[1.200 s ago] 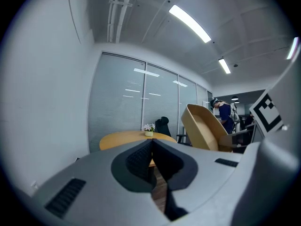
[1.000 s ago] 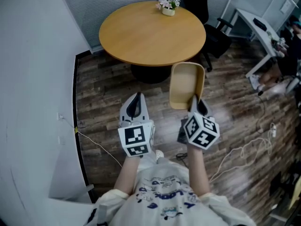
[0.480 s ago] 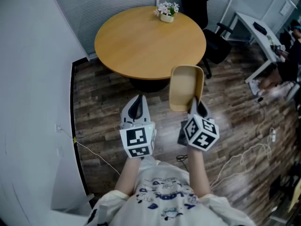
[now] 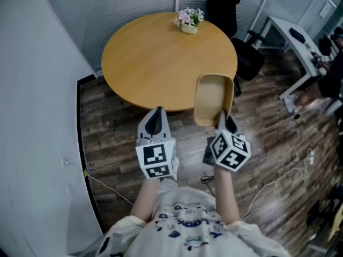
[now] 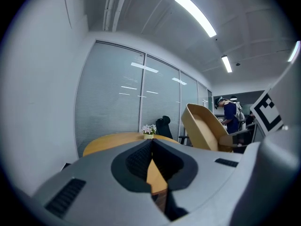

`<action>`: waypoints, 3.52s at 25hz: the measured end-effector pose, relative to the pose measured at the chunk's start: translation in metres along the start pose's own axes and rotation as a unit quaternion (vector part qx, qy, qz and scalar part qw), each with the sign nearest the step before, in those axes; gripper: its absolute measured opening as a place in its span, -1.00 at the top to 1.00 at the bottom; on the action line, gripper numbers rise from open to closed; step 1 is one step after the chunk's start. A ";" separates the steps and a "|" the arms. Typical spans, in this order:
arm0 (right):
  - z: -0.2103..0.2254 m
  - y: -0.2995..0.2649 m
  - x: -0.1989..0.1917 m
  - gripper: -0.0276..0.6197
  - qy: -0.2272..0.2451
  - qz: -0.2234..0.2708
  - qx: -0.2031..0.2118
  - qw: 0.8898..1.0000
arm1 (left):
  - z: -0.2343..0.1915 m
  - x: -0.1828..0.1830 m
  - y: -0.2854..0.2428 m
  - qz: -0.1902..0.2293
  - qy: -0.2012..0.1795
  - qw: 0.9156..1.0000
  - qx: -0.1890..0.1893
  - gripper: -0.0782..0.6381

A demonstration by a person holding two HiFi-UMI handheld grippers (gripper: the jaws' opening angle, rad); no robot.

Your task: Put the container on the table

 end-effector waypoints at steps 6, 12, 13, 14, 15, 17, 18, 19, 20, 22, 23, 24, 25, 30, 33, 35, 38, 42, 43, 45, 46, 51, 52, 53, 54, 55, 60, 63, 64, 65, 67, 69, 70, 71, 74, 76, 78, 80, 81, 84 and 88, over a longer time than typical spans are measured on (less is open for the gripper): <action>-0.011 -0.057 0.021 0.87 -0.009 0.001 -0.011 1.000 | -0.020 0.017 -0.059 -0.004 -0.001 1.000 -0.012 0.77; -0.022 -0.094 0.035 0.87 -0.007 0.001 -0.021 1.000 | -0.036 0.025 -0.102 -0.008 -0.001 1.000 -0.021 0.77; -0.022 -0.098 0.034 0.87 -0.008 0.000 -0.023 1.000 | -0.038 0.023 -0.106 -0.010 0.000 1.000 -0.022 0.77; -0.022 -0.102 0.034 0.87 -0.008 -0.002 -0.025 1.000 | -0.040 0.022 -0.111 -0.013 0.001 1.000 -0.022 0.77; -0.022 -0.105 0.033 0.87 -0.008 -0.004 -0.027 1.000 | -0.041 0.020 -0.114 -0.016 0.002 1.000 -0.022 0.77; -0.021 -0.112 0.029 0.87 -0.009 -0.011 -0.029 0.999 | -0.044 0.016 -0.120 -0.023 0.004 1.000 -0.021 0.77; -0.020 -0.116 0.027 0.87 -0.010 -0.014 -0.029 0.999 | -0.044 0.014 -0.124 -0.026 0.005 0.999 -0.020 0.77; -0.018 -0.120 0.025 0.87 -0.012 -0.018 -0.030 0.999 | -0.044 0.012 -0.128 -0.030 0.006 0.999 -0.020 0.77; -0.018 -0.125 0.023 0.87 -0.013 -0.023 -0.030 0.999 | -0.045 0.010 -0.132 -0.033 0.007 0.999 -0.020 0.77; -0.017 -0.136 0.021 0.87 -0.014 -0.030 -0.029 0.999 | -0.046 0.007 -0.142 -0.040 0.008 0.999 -0.019 0.77; -0.017 -0.142 0.020 0.87 -0.015 -0.033 -0.028 0.999 | -0.047 0.006 -0.147 -0.043 0.008 0.999 -0.018 0.77; -0.016 -0.148 0.020 0.87 -0.016 -0.036 -0.027 0.999 | -0.048 0.005 -0.152 -0.046 0.008 0.999 -0.017 0.77; -0.014 -0.154 0.020 0.87 -0.016 -0.039 -0.026 0.999 | -0.048 0.004 -0.158 -0.048 0.008 0.999 -0.015 0.77; -0.007 -0.189 0.028 0.87 -0.014 -0.045 -0.021 0.999 | -0.050 0.006 -0.189 -0.052 0.010 0.999 -0.008 0.77; 0.001 -0.218 0.037 0.87 -0.013 -0.047 -0.019 0.999 | -0.049 0.009 -0.217 -0.052 0.013 0.999 -0.003 0.77; 0.006 -0.237 0.043 0.87 -0.012 -0.049 -0.016 0.999 | -0.047 0.011 -0.236 -0.053 0.015 0.998 0.000 0.77; 0.012 -0.266 0.053 0.87 -0.011 -0.053 -0.012 0.998 | -0.044 0.014 -0.263 -0.055 0.017 0.998 0.005 0.77; 0.021 -0.303 0.063 0.87 -0.008 -0.062 -0.006 0.998 | -0.039 0.016 -0.299 -0.062 0.019 0.998 0.011 0.77; 0.024 -0.312 0.064 0.87 -0.008 -0.065 -0.005 0.998 | -0.038 0.016 -0.307 -0.064 0.020 0.998 0.012 0.77; 0.029 -0.328 0.065 0.87 -0.010 -0.072 -0.002 0.997 | -0.036 0.016 -0.322 -0.068 0.020 0.997 0.017 0.77; 0.032 -0.336 0.066 0.87 -0.010 -0.077 -0.001 0.997 | -0.036 0.015 -0.330 -0.071 0.021 0.997 0.019 0.77; 0.044 -0.377 0.062 0.87 -0.010 -0.101 0.002 0.995 | -0.031 0.007 -0.367 -0.088 0.024 0.995 0.027 0.77; 0.047 -0.385 0.060 0.87 -0.011 -0.107 0.002 0.994 | -0.030 0.005 -0.374 -0.092 0.025 0.995 0.028 0.77; 0.049 -0.392 0.058 0.87 -0.012 -0.113 0.003 0.993 | -0.029 0.002 -0.381 -0.097 0.026 0.995 0.029 0.77; 0.051 -0.399 0.056 0.87 -0.012 -0.120 0.003 0.993 | -0.029 0.000 -0.388 -0.101 0.026 0.994 0.031 0.77; 0.054 -0.406 0.054 0.87 -0.012 -0.126 0.003 0.992 | -0.028 -0.003 -0.395 -0.106 0.026 0.994 0.032 0.77; 0.068 -0.436 0.032 0.87 -0.016 -0.163 0.000 0.986 | -0.026 -0.021 -0.421 -0.130 0.028 0.990 0.038 0.77; 0.074 -0.449 0.017 0.87 -0.018 -0.188 -0.003 0.982 | -0.027 -0.031 -0.432 -0.146 0.030 0.988 0.043 0.77; 0.077 -0.454 0.012 0.87 -0.018 -0.195 -0.004 0.981 | -0.028 -0.035 -0.436 -0.151 0.030 0.987 0.045 0.77; 0.079 -0.459 0.008 0.87 -0.018 -0.201 -0.006 0.979 | -0.028 -0.039 -0.440 -0.156 0.030 0.986 0.046 0.77; 0.084 -0.468 -0.002 0.87 -0.017 -0.213 -0.009 0.977 | -0.028 -0.047 -0.449 -0.164 0.030 0.985 0.048 0.77; 0.088 -0.477 -0.011 0.87 -0.014 -0.224 -0.013 0.974 | -0.028 -0.056 -0.456 -0.174 0.031 0.983 0.049 0.77; 0.090 -0.480 -0.016 0.87 -0.013 -0.231 -0.015 0.973 | -0.028 -0.060 -0.458 -0.179 0.031 0.982 0.050 0.77; 0.093 -0.483 -0.020 0.87 -0.012 -0.237 -0.017 0.971 | -0.027 -0.064 -0.461 -0.183 0.032 0.981 0.050 0.77; 0.099 -0.491 -0.034 0.87 -0.012 -0.255 -0.022 0.967 | -0.025 -0.077 -0.468 -0.198 0.032 0.978 0.049 0.77; 0.103 -0.496 -0.043 0.87 -0.013 -0.266 -0.027 0.964 | -0.024 -0.085 -0.474 -0.206 0.033 0.977 0.049 0.77; 0.107 -0.500 -0.052 0.87 -0.011 -0.277 -0.033 0.960 | -0.024 -0.092 -0.478 -0.214 0.034 0.975 0.049 0.77; 0.110 -0.503 -0.059 0.87 -0.012 -0.287 -0.038 0.957 | -0.024 -0.098 -0.481 -0.221 0.034 0.973 0.051 0.77; 0.112 -0.504 -0.062 0.87 -0.015 -0.290 -0.041 0.956 | -0.024 -0.101 -0.482 -0.224 0.033 0.973 0.051 0.77; 0.117 -0.506 -0.070 0.87 -0.025 -0.299 -0.047 0.953 | -0.023 -0.108 -0.486 -0.232 0.031 0.971 0.052 0.77; 0.119 -0.508 -0.076 0.87 -0.037 -0.303 -0.050 0.951 | -0.022 -0.113 -0.489 -0.237 0.031 0.970 0.050 0.77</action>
Point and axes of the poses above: the fingertips, and each gripper's own axes: y backward along the fingers, z to its right, x out of its top, the point moved 1 cm from there along y, backward along the fingers, and after that the axes turned 8 degrees about y, right-handed, at the moved point
